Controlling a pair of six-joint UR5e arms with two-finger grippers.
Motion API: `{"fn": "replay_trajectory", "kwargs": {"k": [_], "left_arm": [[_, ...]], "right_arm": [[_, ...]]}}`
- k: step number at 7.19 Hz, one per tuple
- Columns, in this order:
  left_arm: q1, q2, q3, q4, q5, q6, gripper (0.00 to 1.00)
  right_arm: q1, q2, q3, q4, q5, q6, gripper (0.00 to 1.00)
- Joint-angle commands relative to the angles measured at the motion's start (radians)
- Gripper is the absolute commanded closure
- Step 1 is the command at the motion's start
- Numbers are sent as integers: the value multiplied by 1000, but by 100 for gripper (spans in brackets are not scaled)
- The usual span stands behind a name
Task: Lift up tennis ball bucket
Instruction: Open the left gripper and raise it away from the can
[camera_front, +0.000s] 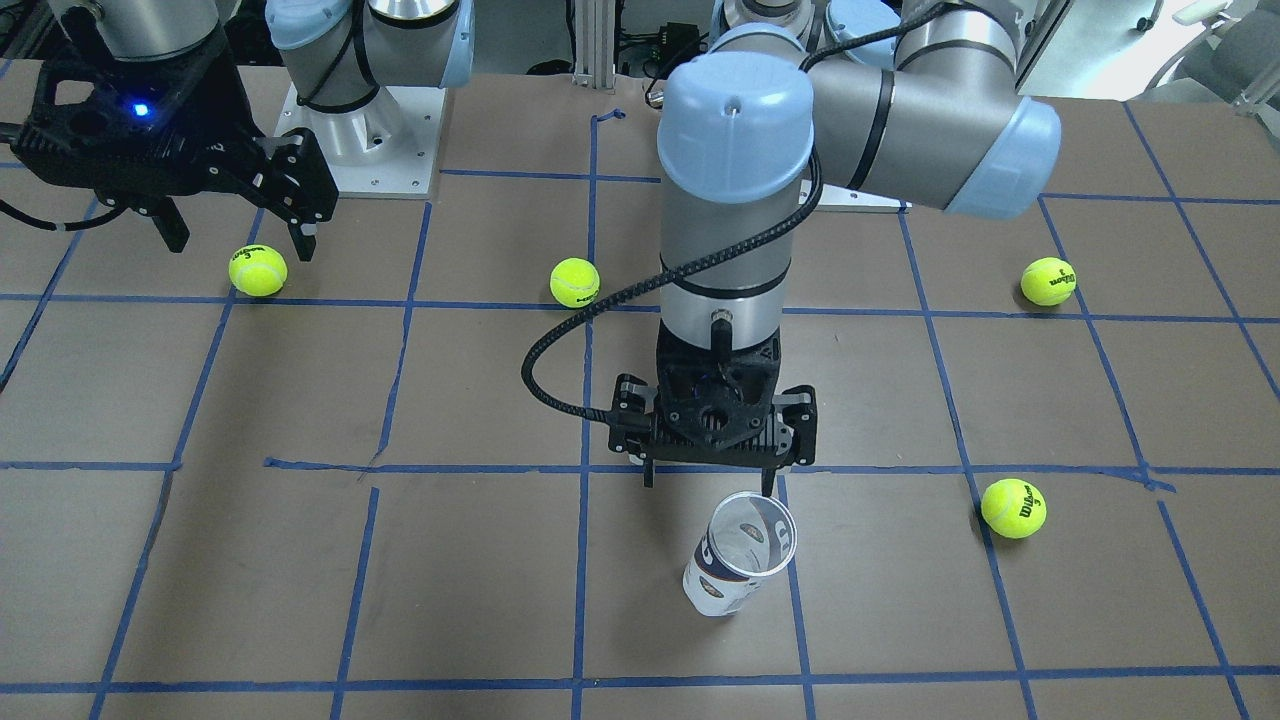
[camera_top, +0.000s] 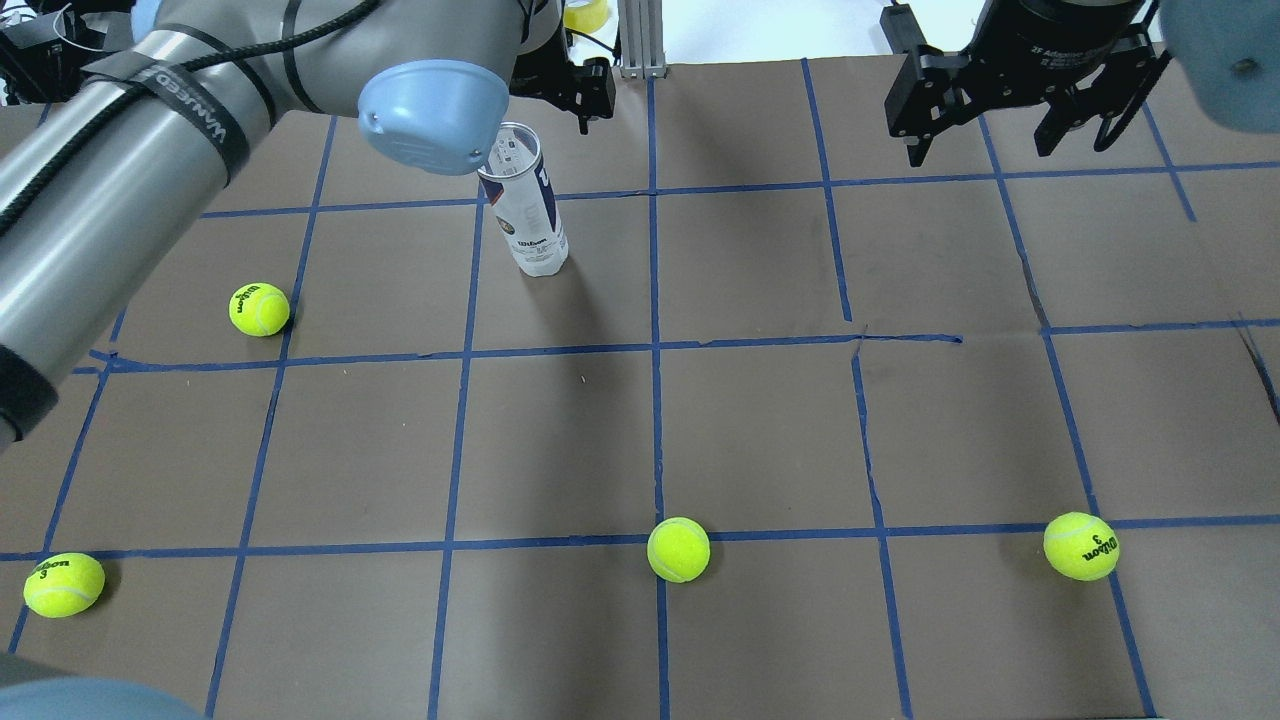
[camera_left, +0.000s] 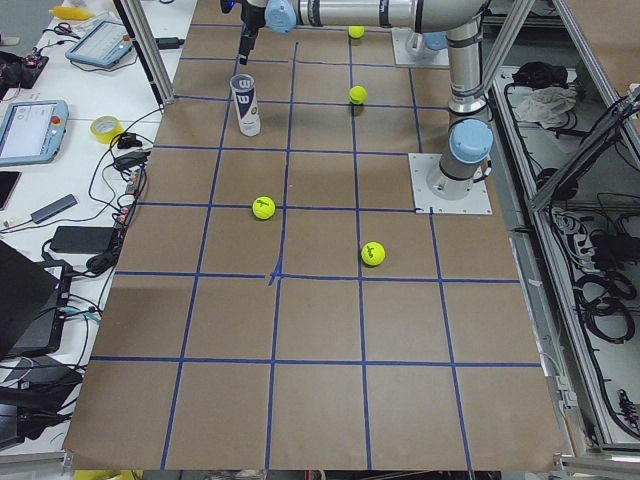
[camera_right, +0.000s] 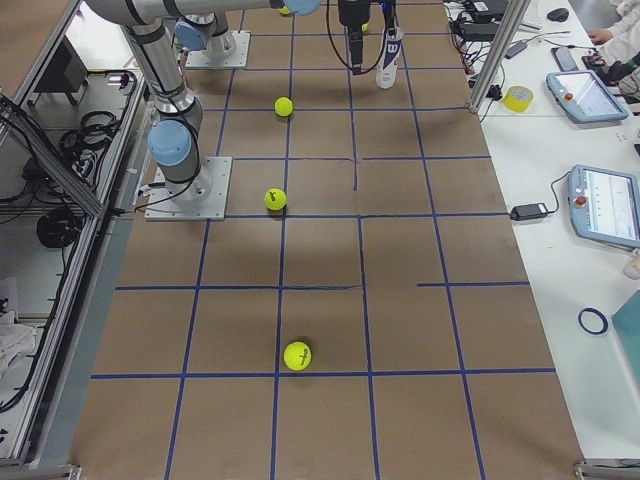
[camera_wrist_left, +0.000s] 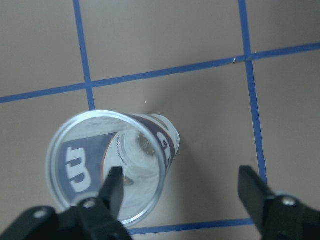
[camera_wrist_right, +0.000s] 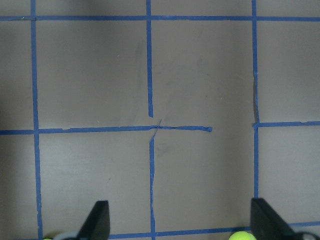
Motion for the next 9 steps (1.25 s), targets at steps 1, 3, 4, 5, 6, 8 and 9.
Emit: {"fn": "replay_trajectory", "kwargs": {"k": [1, 3, 4, 5, 6, 8, 9], "left_arm": [[-4, 157, -8, -195, -10, -1, 0], [6, 255, -64, -406, -39, 0, 0], [28, 300, -97, -415, -37, 20, 0], [103, 306, -92, -371, -53, 125, 0], [184, 322, -86, -368, -104, 144, 0], [182, 359, -103, -417, -113, 145, 0], [185, 365, -114, -420, -114, 152, 0]], "right_arm": [[0, -1, 0, 5, -1, -1, 0], [-2, -1, 0, 8, -2, -3, 0], [-2, -1, 0, 8, -2, -1, 0], [-2, -1, 0, 6, -2, -1, 0], [-2, -1, 0, 6, -2, -1, 0], [-3, 0, 0, 2, -2, -1, 0], [-3, 0, 0, 3, -2, -1, 0]]}}
